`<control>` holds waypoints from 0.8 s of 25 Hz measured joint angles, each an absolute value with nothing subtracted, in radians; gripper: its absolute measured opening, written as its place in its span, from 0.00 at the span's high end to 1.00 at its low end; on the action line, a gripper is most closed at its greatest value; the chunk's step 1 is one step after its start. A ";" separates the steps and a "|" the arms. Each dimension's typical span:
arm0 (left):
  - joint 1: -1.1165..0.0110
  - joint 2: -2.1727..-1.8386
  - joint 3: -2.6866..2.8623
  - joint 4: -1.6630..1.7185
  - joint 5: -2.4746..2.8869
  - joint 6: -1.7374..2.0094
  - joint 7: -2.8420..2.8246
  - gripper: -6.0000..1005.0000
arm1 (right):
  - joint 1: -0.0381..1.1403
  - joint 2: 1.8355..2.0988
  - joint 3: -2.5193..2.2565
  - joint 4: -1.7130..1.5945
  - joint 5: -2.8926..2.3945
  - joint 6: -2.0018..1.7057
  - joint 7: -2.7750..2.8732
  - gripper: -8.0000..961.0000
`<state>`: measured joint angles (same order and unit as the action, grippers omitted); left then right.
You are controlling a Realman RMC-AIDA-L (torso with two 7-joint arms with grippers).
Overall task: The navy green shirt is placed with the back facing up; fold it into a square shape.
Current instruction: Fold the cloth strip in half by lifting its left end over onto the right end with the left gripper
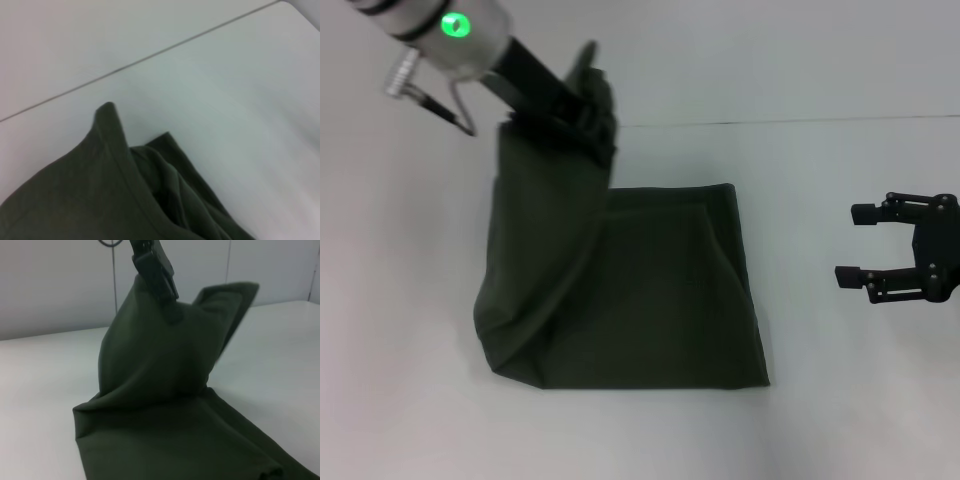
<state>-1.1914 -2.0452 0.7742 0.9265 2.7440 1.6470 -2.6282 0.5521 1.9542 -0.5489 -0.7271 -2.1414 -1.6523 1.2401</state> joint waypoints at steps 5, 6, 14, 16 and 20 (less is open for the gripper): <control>-1.229 -2.085 0.829 0.899 2.746 1.603 -2.636 0.91 | 0.551 1.954 -0.545 -0.727 -2.141 -1.652 1.242 0.06; -1.233 -2.089 0.838 0.892 2.746 1.592 -2.638 0.91 | 0.550 1.954 -0.544 -0.727 -2.141 -1.652 1.242 0.06; -1.248 -2.134 0.902 0.803 2.746 1.463 -2.642 0.91 | 0.545 1.954 -0.544 -0.727 -2.141 -1.651 1.252 0.06; -1.249 -2.146 0.922 0.791 2.749 1.441 -2.643 0.91 | 0.545 1.954 -0.545 -0.727 -2.141 -1.650 1.253 0.06; -1.249 -2.161 0.960 0.767 2.749 1.408 -2.646 0.91 | 0.543 1.954 -0.545 -0.727 -2.141 -1.649 1.254 0.06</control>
